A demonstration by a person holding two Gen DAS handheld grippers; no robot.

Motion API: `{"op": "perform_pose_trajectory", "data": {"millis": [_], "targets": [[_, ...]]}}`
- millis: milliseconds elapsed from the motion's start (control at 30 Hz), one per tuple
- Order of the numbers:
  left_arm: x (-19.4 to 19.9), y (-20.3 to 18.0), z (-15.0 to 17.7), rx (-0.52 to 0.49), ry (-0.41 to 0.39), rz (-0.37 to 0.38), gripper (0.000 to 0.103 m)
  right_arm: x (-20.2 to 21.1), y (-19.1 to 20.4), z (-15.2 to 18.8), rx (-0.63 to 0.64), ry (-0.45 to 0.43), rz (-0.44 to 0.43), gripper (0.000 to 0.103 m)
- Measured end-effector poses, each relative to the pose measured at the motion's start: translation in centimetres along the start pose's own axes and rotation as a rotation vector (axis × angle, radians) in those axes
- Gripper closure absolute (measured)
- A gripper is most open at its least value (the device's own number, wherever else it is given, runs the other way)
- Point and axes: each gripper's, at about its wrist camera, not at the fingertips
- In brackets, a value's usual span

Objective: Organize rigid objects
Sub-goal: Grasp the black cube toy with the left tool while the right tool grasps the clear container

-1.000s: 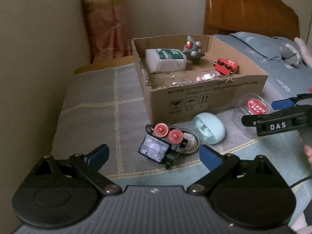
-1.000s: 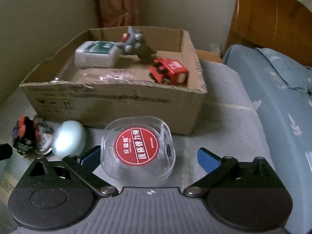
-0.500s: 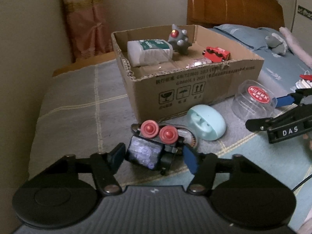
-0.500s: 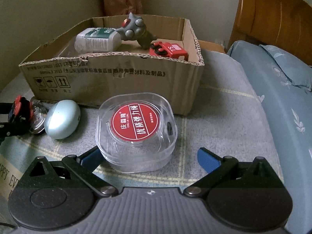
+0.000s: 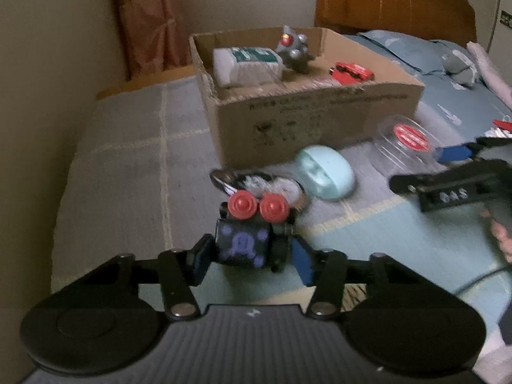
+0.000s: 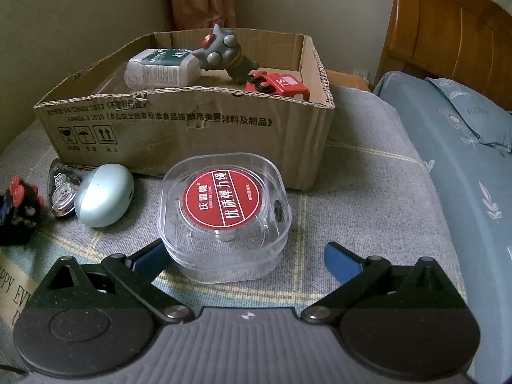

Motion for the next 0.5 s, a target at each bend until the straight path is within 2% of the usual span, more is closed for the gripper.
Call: {"op": "perform_pose_trajectory", "data": {"millis": [100, 200, 333, 367, 400, 500], "targets": [[0.5, 0.1, 0.8, 0.023, 0.013, 0.037, 0.052, 0.1, 0.1, 0.1, 0.001, -0.008, 0.002, 0.000], [0.3, -0.1, 1.3, 0.002, -0.009, 0.006, 0.048, 0.1, 0.0, 0.2, 0.001, -0.010, 0.002, 0.000], [-0.5, 0.0, 1.2, 0.012, -0.007, 0.005, 0.045, 0.2, 0.0, 0.4, 0.005, -0.021, 0.001, 0.000], [-0.7, 0.0, 1.2, 0.015, -0.004, 0.000, 0.040, 0.2, 0.0, 0.4, 0.007, -0.024, 0.000, 0.000], [-0.8, -0.1, 1.3, 0.020, -0.008, -0.003, 0.029, 0.2, 0.0, 0.4, 0.008, -0.026, -0.002, 0.000], [-1.3, -0.3, 1.2, 0.049, 0.001, -0.013, 0.014, 0.3, 0.0, 0.5, 0.011, -0.030, -0.004, 0.000]]}}
Point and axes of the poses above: each gripper's, at about its wrist camera, not at the fingertips, and x roughly against the way its jaws point, y to its left, z to its underside, and after that the axes turned 14 degrees about x, right-handed
